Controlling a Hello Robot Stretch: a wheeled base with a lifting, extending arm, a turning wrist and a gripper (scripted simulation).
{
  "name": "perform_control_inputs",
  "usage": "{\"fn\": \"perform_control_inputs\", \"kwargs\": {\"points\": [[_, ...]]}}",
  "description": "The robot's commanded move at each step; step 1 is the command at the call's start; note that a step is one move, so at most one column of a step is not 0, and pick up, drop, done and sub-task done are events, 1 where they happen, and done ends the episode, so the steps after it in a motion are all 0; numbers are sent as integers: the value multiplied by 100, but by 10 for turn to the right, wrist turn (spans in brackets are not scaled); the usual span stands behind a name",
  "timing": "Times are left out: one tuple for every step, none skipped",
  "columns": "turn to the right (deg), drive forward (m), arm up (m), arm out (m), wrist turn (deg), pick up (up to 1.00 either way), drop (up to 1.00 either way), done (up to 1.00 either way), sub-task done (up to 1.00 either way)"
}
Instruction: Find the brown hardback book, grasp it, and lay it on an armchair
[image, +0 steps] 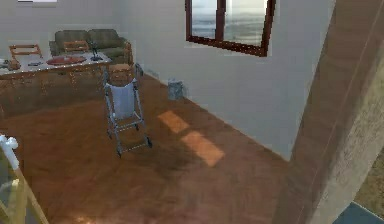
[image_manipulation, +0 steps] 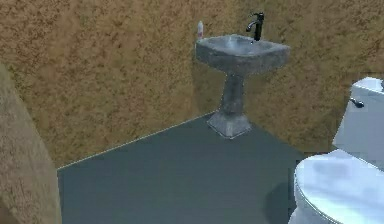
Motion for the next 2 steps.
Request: {"fn": "perform_control_inputs", "kwargs": {"points": [[0,60,0,0,0,0,0,0,0],[-180,0,0,0,0,0,0,0,0]]}}
